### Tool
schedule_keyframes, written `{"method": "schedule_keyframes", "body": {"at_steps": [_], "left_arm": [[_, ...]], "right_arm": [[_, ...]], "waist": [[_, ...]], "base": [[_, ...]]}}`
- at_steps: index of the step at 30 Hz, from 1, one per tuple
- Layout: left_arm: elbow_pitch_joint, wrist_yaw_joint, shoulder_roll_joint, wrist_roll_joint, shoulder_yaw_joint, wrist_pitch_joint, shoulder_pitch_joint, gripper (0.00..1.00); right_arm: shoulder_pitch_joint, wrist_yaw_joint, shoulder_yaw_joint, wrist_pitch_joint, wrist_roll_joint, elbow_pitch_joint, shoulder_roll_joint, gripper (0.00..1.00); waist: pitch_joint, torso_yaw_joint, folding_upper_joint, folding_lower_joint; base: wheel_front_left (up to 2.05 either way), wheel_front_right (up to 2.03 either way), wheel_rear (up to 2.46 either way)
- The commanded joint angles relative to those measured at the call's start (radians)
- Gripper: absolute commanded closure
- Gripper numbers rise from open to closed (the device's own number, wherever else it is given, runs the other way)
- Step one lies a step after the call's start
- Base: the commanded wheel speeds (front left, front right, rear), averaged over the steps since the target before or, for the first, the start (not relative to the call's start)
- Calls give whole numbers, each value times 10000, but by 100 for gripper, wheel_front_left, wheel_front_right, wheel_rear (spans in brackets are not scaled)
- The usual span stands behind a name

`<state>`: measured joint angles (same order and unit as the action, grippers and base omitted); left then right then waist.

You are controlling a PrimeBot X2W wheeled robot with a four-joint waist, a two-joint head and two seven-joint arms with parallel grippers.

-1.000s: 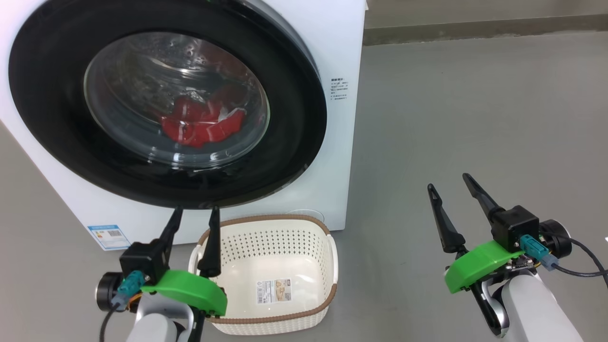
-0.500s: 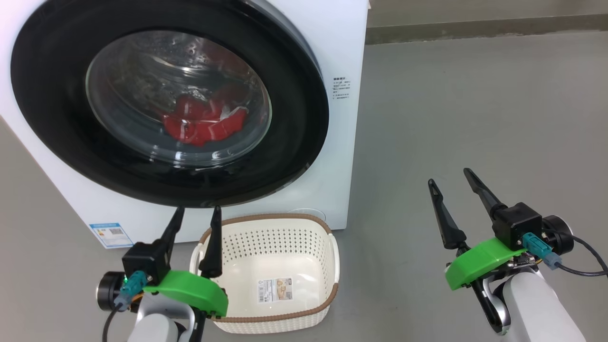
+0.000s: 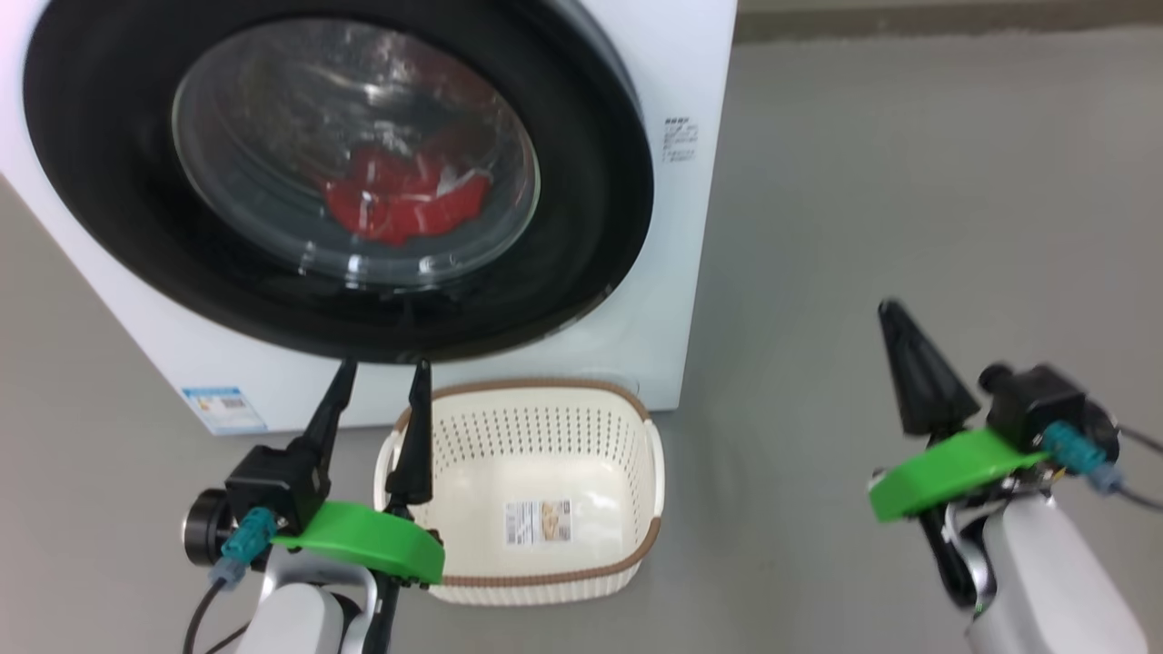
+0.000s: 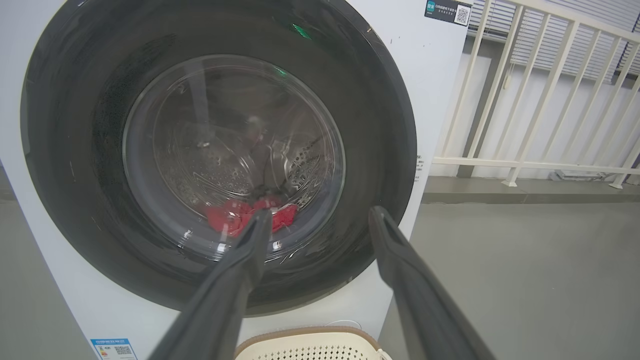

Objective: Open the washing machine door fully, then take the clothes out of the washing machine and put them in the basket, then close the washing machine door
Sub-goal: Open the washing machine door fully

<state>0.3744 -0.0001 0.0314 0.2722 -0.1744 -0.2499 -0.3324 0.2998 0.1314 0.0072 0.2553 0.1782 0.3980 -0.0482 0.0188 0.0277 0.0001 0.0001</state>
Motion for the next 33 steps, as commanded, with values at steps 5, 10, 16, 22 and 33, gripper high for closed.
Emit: {"method": "schedule_keyframes", "body": {"at_steps": [5,10,16,22,33], "left_arm": [[-822,66,189,-180,308,-118,-500,0],[-1167,77,189,-109,201,-118,-672,0],[-1524,112,189,-53,28,-118,-891,0],[-1937,136,189,-58,-38,-118,-1028,0],[-2679,189,189,-169,-81,-118,-1251,0]], "right_arm": [[1193,-7,14,65,1350,-341,-20,100],[1925,-7,-10,65,2934,-239,-20,100],[2932,-7,503,14,5751,24,-20,100],[3971,-7,855,-664,7665,-15,-265,100],[5406,-7,867,-3062,11489,-292,-655,100]], "waist": [[982,301,-1,0],[1614,446,-1,0],[2379,653,-1,0],[3150,817,-1,0],[4273,1099,-1,0]], "base": [[0,0,0],[0,0,0],[0,0,0],[0,0,0],[0,0,0]]}}
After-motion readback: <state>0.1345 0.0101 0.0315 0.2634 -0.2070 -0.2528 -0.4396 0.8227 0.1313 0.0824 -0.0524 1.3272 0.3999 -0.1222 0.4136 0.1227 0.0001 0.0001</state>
